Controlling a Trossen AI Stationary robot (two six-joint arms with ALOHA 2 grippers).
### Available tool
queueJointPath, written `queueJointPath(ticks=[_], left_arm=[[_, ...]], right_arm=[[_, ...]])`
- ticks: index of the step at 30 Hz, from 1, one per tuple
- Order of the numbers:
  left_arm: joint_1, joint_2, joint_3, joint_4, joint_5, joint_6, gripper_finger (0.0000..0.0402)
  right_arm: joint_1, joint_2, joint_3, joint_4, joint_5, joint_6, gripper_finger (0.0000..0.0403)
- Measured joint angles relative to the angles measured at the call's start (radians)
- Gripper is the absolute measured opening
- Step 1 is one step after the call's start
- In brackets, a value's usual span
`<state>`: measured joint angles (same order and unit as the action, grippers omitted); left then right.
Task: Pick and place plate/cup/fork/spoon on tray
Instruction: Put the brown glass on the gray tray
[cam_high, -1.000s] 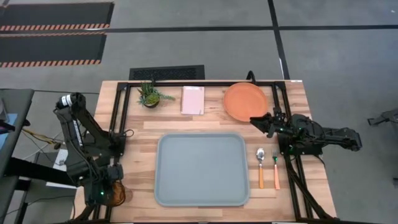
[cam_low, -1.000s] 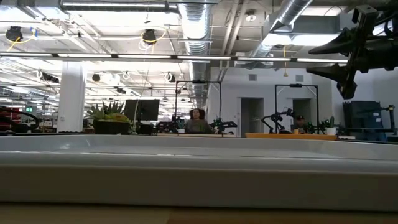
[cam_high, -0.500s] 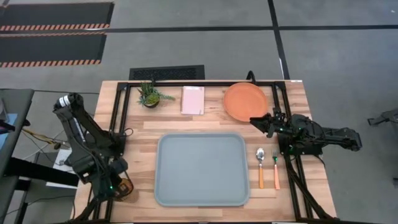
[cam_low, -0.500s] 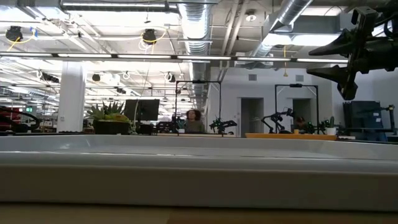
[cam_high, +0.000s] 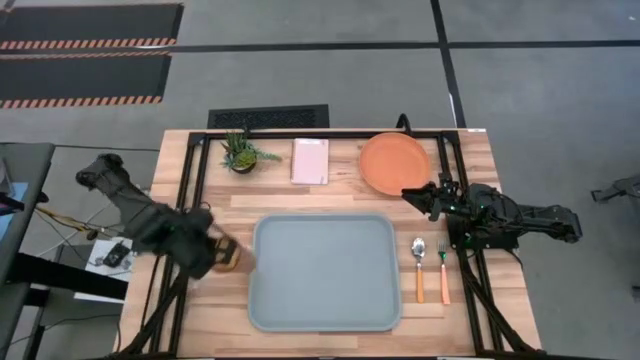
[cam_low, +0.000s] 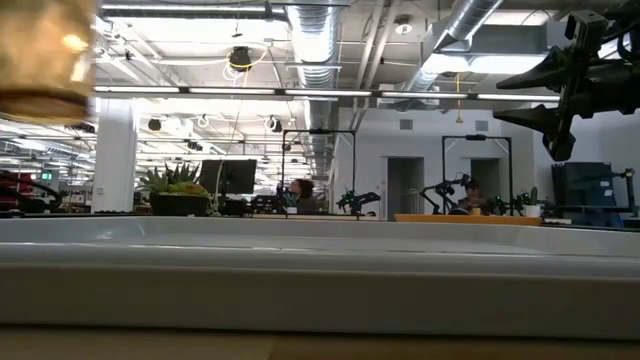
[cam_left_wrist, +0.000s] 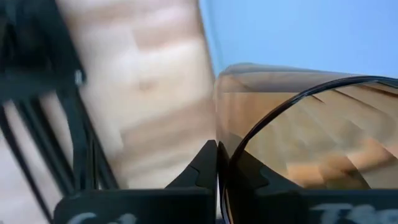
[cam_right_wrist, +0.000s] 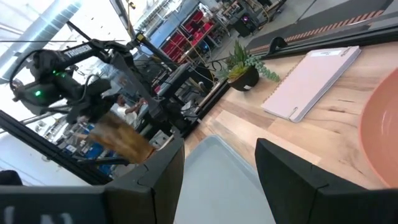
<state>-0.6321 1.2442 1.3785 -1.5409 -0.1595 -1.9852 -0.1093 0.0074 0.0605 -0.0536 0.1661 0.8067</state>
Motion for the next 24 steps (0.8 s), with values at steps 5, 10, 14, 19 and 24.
queueJointPath(ticks=[5,10,14,19,24], left_arm=[[0.232,0.044,-0.008,-0.007,-0.037,0.26,0.0],[0.432,0.102,-0.008,0.066,-0.05,0.53,0.0],[0.551,0.166,-0.009,0.137,0.006,0.742,0.0],[0.642,0.263,-0.009,0.148,0.062,0.962,0.0],[0.666,0.322,-0.009,0.171,0.082,1.066,0.0]], right_arm=[[0.0,0.0,0.0,0.0,0.0,-0.002,0.0221],[-0.005,0.0,0.0,0.0,0.0,-0.003,0.0221],[-0.005,0.0,0.0,0.0,0.0,-0.003,0.0221],[-0.005,0.0,0.0,0.0,0.0,-0.003,0.0221],[-0.005,0.0,0.0,0.0,0.0,-0.003,0.0221]])
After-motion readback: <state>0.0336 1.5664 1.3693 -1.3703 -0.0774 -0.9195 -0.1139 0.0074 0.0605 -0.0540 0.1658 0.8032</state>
